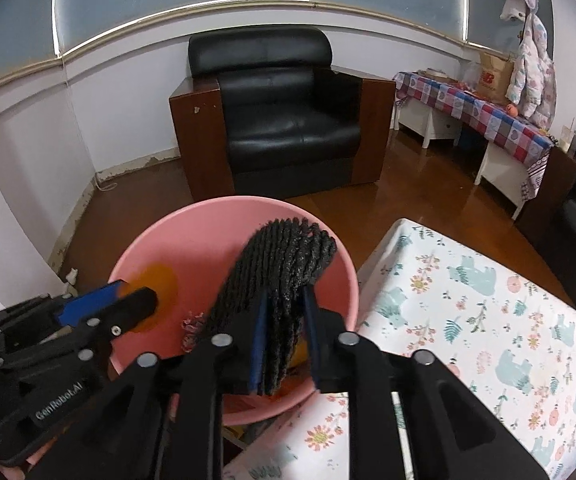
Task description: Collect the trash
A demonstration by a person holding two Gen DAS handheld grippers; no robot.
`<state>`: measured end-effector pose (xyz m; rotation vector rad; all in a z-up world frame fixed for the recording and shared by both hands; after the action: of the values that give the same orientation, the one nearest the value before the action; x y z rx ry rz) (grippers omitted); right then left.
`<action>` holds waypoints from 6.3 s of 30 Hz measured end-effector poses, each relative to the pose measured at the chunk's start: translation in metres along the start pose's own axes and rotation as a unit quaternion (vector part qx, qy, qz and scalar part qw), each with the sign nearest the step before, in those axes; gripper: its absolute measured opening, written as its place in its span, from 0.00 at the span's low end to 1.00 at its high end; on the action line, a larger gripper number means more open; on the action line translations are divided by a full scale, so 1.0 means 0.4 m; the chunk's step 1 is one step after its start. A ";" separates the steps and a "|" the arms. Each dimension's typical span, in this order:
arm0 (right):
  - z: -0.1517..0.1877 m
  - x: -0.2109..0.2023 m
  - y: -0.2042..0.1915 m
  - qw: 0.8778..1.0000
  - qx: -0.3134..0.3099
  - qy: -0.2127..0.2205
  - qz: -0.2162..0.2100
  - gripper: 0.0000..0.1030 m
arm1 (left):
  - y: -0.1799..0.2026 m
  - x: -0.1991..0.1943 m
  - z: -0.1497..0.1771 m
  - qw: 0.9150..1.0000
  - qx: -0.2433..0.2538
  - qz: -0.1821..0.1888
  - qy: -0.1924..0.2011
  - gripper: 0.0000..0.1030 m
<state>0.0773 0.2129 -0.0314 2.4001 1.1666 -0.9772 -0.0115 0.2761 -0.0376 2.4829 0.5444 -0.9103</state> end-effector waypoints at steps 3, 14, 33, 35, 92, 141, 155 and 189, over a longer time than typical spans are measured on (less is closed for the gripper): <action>0.000 0.001 0.005 1.000 0.004 0.002 -0.004 0.24 | -0.003 0.002 0.000 1.000 0.000 0.000 0.002 0.47; 0.027 -0.063 0.054 0.999 0.033 0.020 -0.021 0.25 | 0.034 -0.013 -0.005 1.000 0.023 -0.008 0.017 0.54; 0.164 -0.308 0.132 0.995 0.061 0.082 0.000 0.50 | 0.204 -0.134 0.041 0.994 0.077 -0.040 0.068 0.54; 0.179 -0.325 0.143 0.994 0.067 0.084 0.003 0.50 | 0.221 -0.143 0.046 0.993 0.081 -0.041 0.071 0.54; 0.286 -0.386 0.228 0.990 0.118 0.076 0.024 0.52 | 0.337 -0.131 0.120 0.991 0.112 -0.047 0.059 0.53; 0.327 -0.389 0.259 0.989 0.128 0.071 0.037 0.52 | 0.341 -0.088 0.154 0.991 0.122 -0.041 0.038 0.54; 0.337 -0.403 0.285 0.986 0.142 0.070 0.045 0.52 | 0.351 -0.082 0.158 0.990 0.130 -0.039 0.032 0.54; 0.331 -0.409 0.296 0.985 0.150 0.070 0.047 0.52 | 0.361 -0.084 0.163 0.989 0.138 -0.037 0.028 0.54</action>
<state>0.0388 -0.0250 -0.0176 2.7718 1.0012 -1.0316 0.0040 0.1156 -0.0216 2.7588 0.5648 -1.0065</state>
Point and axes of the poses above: each gripper's, at about its wrist camera, not at the fingertips, and x roughly the way its jaws point, y to its right, z to its underside, the point moved 3 cm from there along x, roughly the way its jaws point, and after that the axes turned 3 degrees about -x, right-handed, at the moved point
